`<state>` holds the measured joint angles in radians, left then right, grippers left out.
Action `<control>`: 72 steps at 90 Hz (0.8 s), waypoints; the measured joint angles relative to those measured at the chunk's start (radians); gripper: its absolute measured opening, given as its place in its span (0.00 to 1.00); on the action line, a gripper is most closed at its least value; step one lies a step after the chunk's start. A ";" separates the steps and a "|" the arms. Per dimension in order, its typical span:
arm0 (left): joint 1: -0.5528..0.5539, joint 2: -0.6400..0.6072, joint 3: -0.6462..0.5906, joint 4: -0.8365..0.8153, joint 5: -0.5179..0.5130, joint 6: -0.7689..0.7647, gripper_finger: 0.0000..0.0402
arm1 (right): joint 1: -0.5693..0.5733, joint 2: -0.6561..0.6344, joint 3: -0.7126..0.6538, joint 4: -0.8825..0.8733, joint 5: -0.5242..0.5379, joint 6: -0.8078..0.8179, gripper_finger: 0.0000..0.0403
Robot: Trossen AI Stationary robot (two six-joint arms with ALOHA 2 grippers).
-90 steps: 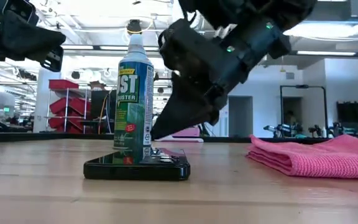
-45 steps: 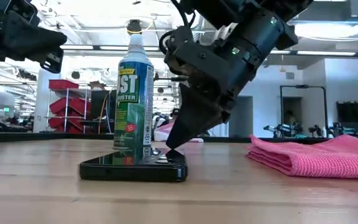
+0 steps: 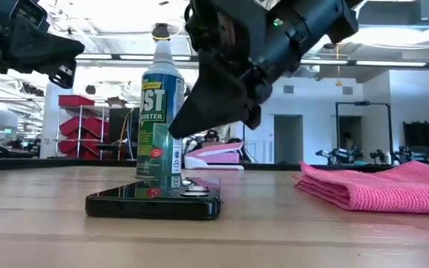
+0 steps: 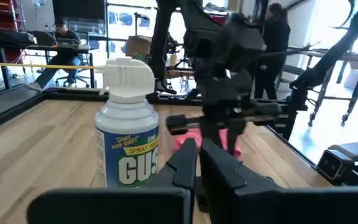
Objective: Apply microfiber cloth
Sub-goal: Adjust the black phone on the table
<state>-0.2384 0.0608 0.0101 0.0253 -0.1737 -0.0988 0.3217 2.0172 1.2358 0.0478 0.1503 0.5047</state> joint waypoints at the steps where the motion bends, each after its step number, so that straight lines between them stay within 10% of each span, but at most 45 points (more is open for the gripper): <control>1: 0.001 0.000 0.000 0.000 0.000 -0.001 0.00 | 0.001 0.001 0.000 -0.006 0.000 0.003 0.00; 72: 0.027 0.013 0.000 0.000 0.001 -0.037 0.00 | -0.010 0.120 0.042 -0.048 -0.062 0.081 0.00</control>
<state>-0.2111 0.0736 0.0101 0.0250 -0.1726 -0.1358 0.3116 2.1376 1.2781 0.0000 0.0880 0.5858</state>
